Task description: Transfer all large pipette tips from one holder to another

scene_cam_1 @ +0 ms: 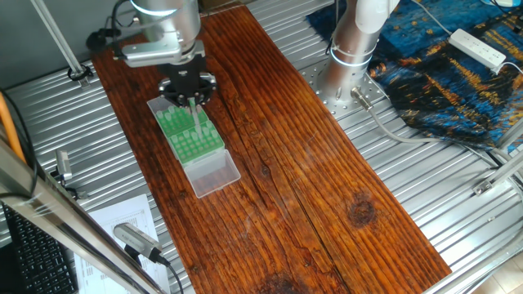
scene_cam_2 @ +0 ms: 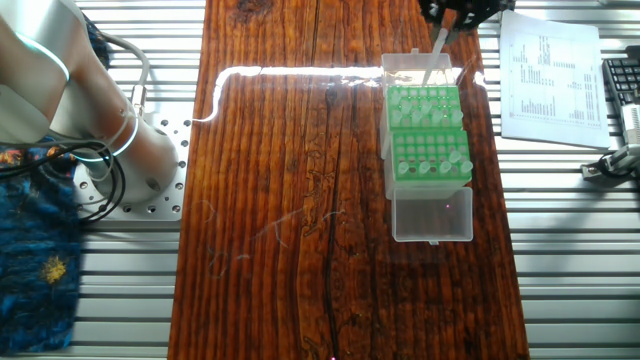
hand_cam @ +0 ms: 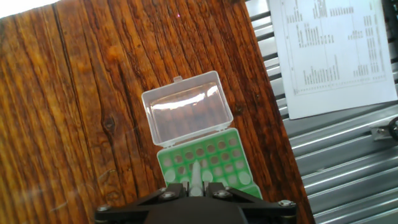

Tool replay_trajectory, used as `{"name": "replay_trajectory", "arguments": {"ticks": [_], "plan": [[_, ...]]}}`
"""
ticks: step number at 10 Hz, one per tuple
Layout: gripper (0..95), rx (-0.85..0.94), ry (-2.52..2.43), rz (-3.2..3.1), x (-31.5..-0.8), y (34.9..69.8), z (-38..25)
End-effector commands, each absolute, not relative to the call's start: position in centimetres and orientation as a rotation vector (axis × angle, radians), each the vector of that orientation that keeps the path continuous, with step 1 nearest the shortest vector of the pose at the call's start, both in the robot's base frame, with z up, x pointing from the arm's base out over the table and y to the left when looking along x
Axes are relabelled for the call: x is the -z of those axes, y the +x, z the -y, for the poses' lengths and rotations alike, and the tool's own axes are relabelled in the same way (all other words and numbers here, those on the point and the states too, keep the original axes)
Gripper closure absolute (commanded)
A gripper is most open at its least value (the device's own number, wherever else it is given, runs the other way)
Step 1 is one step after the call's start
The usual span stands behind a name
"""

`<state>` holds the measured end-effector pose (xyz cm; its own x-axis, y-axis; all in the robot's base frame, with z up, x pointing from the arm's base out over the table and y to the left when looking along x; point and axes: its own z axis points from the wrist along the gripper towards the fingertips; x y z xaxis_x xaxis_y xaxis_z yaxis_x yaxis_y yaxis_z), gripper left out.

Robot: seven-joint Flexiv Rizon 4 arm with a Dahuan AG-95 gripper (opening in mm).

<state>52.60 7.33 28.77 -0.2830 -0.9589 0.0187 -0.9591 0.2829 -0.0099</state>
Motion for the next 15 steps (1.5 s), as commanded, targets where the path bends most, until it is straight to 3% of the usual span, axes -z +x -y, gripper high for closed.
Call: {"name": "replay_trajectory", "arguments": {"ticks": [1,15], "plan": [[95.0,-0.036,1.877,2.507,-28.8,52.1,-7.2],[95.0,-0.068,1.875,2.528,-27.8,50.7,-6.4]]}}
